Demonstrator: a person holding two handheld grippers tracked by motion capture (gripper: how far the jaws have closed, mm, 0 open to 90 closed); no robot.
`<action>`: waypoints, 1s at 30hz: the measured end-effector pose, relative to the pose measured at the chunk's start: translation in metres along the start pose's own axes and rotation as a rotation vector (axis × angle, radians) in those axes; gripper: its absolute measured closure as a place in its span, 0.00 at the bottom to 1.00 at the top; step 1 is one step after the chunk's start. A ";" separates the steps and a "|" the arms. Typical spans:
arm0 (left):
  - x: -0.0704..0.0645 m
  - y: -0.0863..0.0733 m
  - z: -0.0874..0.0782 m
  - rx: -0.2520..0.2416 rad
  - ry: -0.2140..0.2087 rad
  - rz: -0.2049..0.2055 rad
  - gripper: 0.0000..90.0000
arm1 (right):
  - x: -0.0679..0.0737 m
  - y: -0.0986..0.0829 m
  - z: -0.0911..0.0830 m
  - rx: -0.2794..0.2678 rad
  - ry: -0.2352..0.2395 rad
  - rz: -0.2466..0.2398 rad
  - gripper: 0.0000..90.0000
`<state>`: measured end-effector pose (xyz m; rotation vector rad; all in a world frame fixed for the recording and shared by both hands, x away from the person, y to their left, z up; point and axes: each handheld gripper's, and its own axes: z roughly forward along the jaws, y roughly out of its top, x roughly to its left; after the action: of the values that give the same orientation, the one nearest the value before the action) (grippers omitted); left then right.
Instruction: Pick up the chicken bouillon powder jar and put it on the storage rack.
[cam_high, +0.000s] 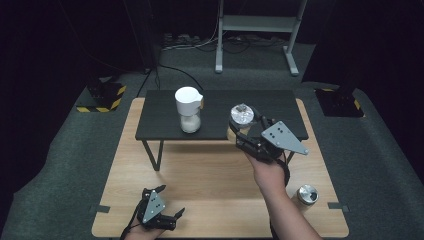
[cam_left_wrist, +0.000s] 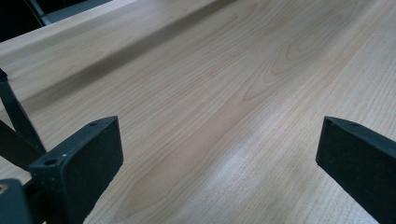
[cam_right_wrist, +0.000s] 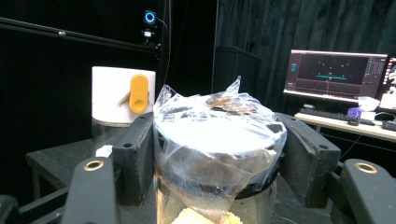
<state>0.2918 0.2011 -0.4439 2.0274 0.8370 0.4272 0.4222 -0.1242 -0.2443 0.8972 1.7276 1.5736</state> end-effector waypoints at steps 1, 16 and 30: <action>0.000 0.000 0.000 -0.001 0.000 0.000 0.01 | 0.000 0.000 0.002 -0.001 -0.002 0.000 0.39; 0.001 0.000 -0.001 -0.010 -0.003 -0.008 0.01 | -0.001 -0.003 0.029 -0.006 -0.022 -0.011 0.39; 0.001 -0.001 -0.001 -0.016 -0.007 -0.012 0.01 | -0.005 -0.006 0.044 0.003 -0.035 -0.028 0.39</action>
<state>0.2918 0.2030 -0.4439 2.0068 0.8388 0.4188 0.4603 -0.1036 -0.2537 0.8928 1.7110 1.5293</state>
